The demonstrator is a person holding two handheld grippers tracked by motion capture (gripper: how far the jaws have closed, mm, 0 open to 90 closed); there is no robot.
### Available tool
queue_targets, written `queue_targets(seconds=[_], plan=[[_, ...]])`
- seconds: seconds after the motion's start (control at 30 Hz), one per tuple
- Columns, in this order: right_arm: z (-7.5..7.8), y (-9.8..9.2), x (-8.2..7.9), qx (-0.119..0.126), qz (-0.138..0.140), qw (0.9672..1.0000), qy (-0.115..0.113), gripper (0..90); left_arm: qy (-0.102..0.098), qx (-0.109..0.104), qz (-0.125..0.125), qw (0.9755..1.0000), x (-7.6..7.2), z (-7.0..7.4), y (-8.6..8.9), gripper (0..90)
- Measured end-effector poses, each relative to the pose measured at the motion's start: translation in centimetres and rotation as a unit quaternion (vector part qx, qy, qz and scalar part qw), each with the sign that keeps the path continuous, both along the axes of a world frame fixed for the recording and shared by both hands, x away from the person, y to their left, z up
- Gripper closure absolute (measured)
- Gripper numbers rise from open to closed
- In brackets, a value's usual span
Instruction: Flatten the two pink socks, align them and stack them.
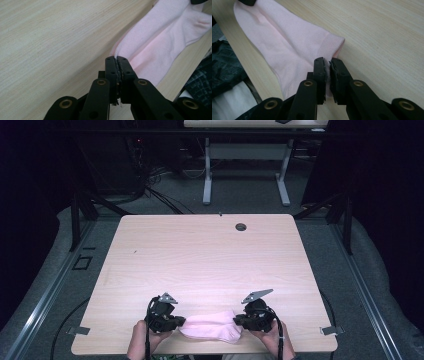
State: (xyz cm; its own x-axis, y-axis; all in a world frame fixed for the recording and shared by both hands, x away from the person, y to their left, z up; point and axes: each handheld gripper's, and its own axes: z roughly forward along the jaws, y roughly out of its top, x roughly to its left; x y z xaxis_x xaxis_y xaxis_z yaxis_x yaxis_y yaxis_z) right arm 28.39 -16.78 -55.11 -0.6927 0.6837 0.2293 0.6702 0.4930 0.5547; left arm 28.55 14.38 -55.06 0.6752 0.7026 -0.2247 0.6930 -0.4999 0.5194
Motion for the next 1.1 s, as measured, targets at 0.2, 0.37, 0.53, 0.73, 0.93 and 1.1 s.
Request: queue_targets(seconds=[0.2,0.37,0.53,0.73,0.93,1.1], plan=[[-0.2,-0.1,0.1,-0.010,0.003,0.9999,0.001,75.1,-0.008,0.008,0.004,0.9999,0.1,0.0,0.1,59.4],[0.4,-0.9,0.0,0.006,-0.008,0.9998,-0.018,53.1,-0.038,0.008,0.052,0.9979,0.0,0.5,1.1,31.5],[1.1,-2.4,0.0,0.009,-0.031,0.9979,-0.055,35.7,-0.060,0.005,0.083,0.9947,0.2,1.0,2.7,19.1],[1.8,-4.5,0.1,0.003,-0.078,0.9931,-0.087,15.4,-0.072,0.015,0.113,0.9909,0.4,1.2,4.6,12.4],[1.7,-7.2,0.3,-0.001,-0.123,0.9874,-0.100,2.4,-0.084,0.057,0.155,0.9827,1.3,0.1,6.6,3.4],[0.4,-9.5,0.9,-0.016,-0.164,0.9812,-0.099,0.0,-0.073,0.060,0.186,0.9779,1.9,-1.5,8.3,0.4]])
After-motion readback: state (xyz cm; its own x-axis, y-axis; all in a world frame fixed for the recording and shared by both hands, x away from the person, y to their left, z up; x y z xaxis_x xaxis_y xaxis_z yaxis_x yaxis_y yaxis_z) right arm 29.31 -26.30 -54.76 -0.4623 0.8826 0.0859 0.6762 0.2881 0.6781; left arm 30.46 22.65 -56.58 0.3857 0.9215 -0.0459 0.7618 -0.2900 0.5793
